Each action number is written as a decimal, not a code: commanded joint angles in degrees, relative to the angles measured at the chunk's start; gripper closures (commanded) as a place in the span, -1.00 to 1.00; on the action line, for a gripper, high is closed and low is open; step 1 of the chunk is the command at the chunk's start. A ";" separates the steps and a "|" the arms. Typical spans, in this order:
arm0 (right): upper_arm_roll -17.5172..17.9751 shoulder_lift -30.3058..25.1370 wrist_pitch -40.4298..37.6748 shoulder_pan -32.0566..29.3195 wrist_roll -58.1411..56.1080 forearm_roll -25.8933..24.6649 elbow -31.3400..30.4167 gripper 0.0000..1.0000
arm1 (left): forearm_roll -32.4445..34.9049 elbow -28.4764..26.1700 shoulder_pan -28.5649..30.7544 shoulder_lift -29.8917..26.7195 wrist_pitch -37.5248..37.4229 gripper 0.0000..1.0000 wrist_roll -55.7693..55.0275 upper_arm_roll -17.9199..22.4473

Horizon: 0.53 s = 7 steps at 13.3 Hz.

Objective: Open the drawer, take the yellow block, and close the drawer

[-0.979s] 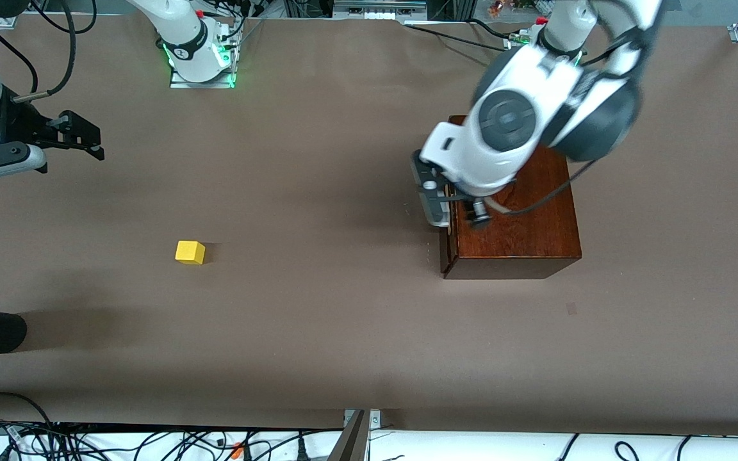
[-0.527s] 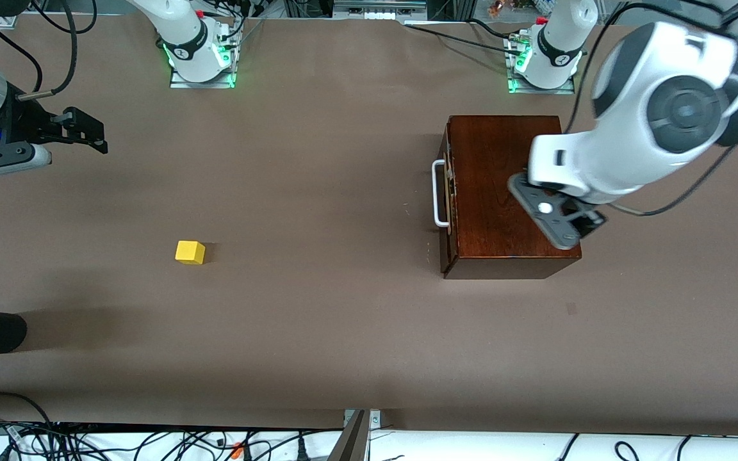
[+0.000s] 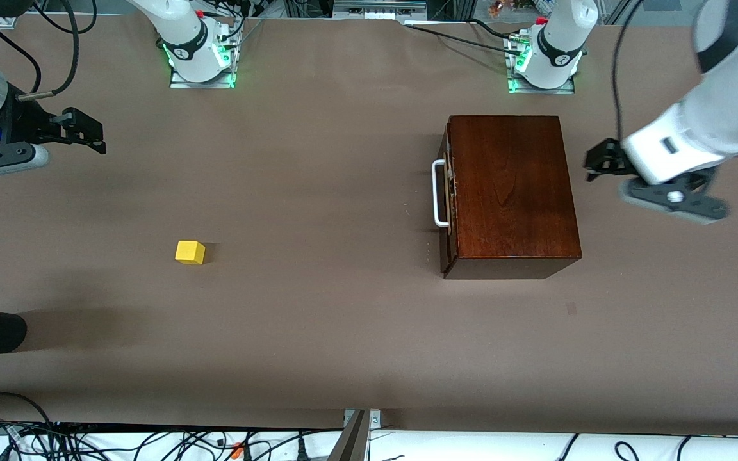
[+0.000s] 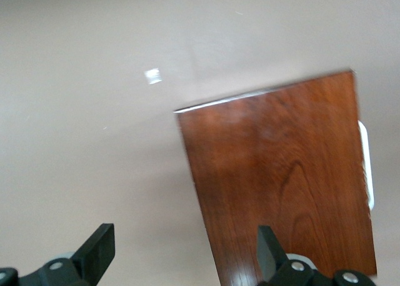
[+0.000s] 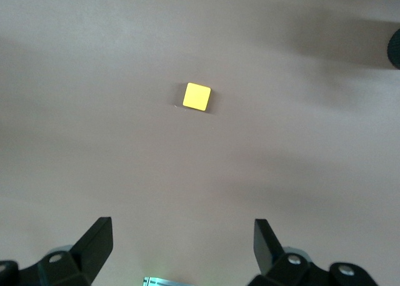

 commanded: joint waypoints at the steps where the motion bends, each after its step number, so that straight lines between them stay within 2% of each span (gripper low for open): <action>1: 0.47 0.49 -0.81 -0.20 0.80 -0.98 1.57 -1.00 | -0.99 -9.89 3.97 -6.99 9.10 -1.00 -4.70 -1.22; 3: 0.47 0.49 -0.72 -0.20 0.80 -1.24 1.57 -1.00 | -3.98 -14.39 5.84 -10.77 9.75 -1.00 -3.83 -1.41; 5: 0.56 0.58 -0.72 -0.20 0.80 -1.50 1.57 -1.00 | -3.99 -13.52 5.67 -10.70 6.43 -1.00 -5.57 -1.75; 7: 0.56 0.58 -0.81 -0.20 0.80 -1.51 1.57 -1.00 | -3.03 -13.08 5.49 -10.35 6.76 -1.00 -7.69 -2.37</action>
